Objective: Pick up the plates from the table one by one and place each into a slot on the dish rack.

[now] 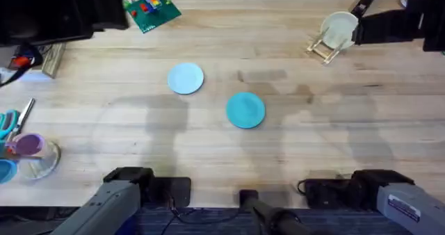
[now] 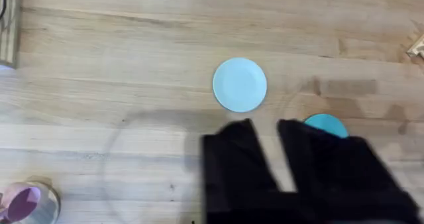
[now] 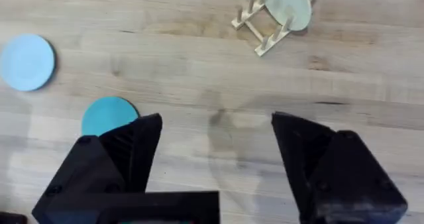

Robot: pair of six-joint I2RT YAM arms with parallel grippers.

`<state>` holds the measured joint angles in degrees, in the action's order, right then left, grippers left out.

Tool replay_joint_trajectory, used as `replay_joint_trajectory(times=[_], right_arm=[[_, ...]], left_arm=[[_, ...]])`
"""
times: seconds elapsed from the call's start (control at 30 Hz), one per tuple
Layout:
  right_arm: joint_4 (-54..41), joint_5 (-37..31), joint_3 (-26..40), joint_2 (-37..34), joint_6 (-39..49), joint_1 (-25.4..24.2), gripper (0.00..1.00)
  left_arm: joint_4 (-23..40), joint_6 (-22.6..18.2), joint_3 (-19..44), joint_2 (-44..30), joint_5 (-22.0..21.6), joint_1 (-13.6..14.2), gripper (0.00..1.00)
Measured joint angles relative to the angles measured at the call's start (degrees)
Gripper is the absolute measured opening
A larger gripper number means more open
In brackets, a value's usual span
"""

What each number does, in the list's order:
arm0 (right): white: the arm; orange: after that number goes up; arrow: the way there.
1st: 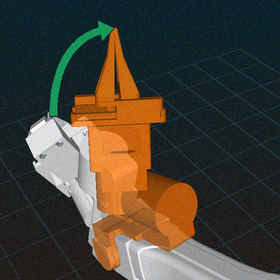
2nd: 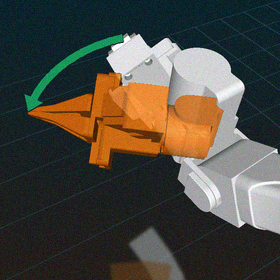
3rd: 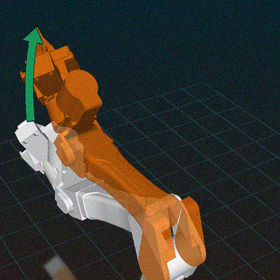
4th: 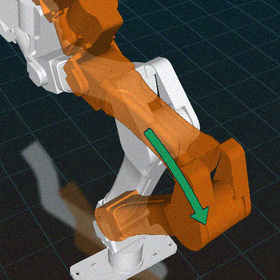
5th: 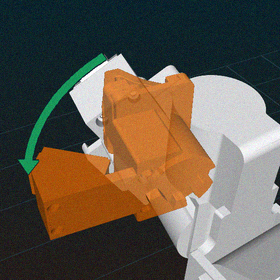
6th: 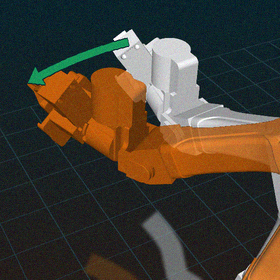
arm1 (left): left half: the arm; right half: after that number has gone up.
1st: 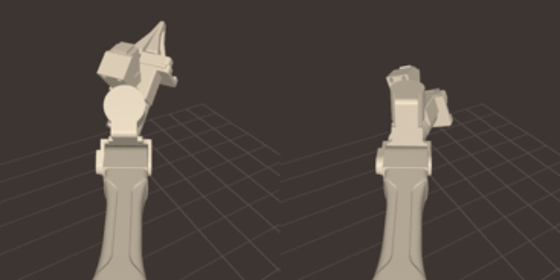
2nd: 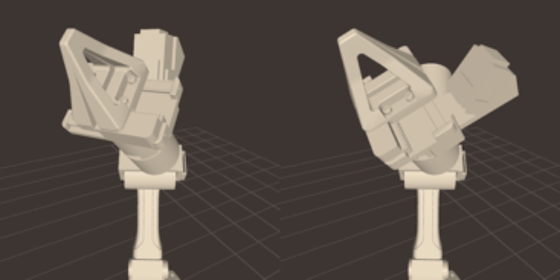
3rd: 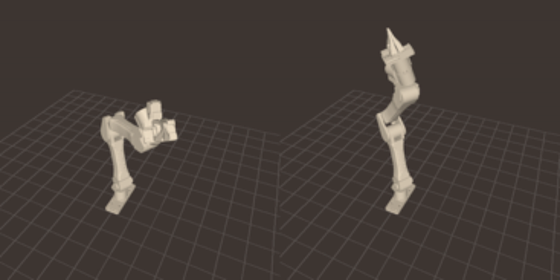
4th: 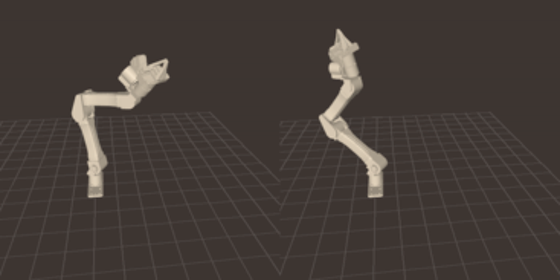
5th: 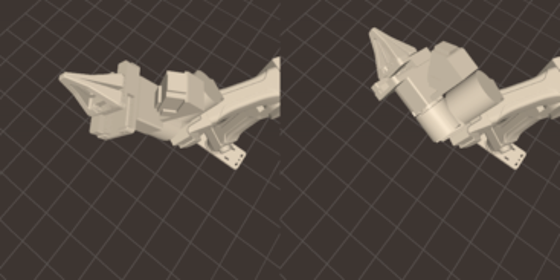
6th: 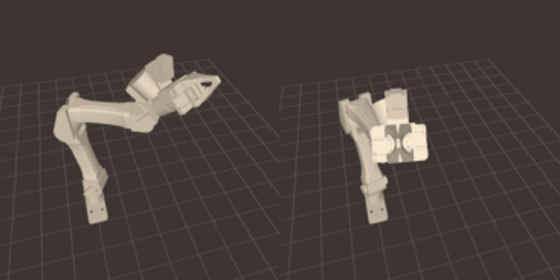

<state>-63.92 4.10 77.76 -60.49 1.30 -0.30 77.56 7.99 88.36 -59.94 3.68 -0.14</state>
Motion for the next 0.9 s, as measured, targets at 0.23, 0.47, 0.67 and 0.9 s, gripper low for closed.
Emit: replay_joint_trajectory(times=[0.23,0.47,0.67,0.9], right_arm=[[0.2,0.0,0.0,0.0,0.0,0.0,0.994],[0.3,0.0,0.0,0.0,0.0,0.0,0.995],[0.3,0.0,0.0,0.0,0.0,0.0,0.993],[0.4,0.0,0.0,0.0,0.0,0.0,0.995]], left_arm=[[0.1,0.1,0.0,0.0,0.2,0.0,0.041],[0.6,2.1,0.0,0.0,3.4,0.0,0.041],[2.4,3.2,0.0,0.0,11.1,0.0,0.040],[7.1,3.4,0.0,0.0,18.8,0.0,0.040]])
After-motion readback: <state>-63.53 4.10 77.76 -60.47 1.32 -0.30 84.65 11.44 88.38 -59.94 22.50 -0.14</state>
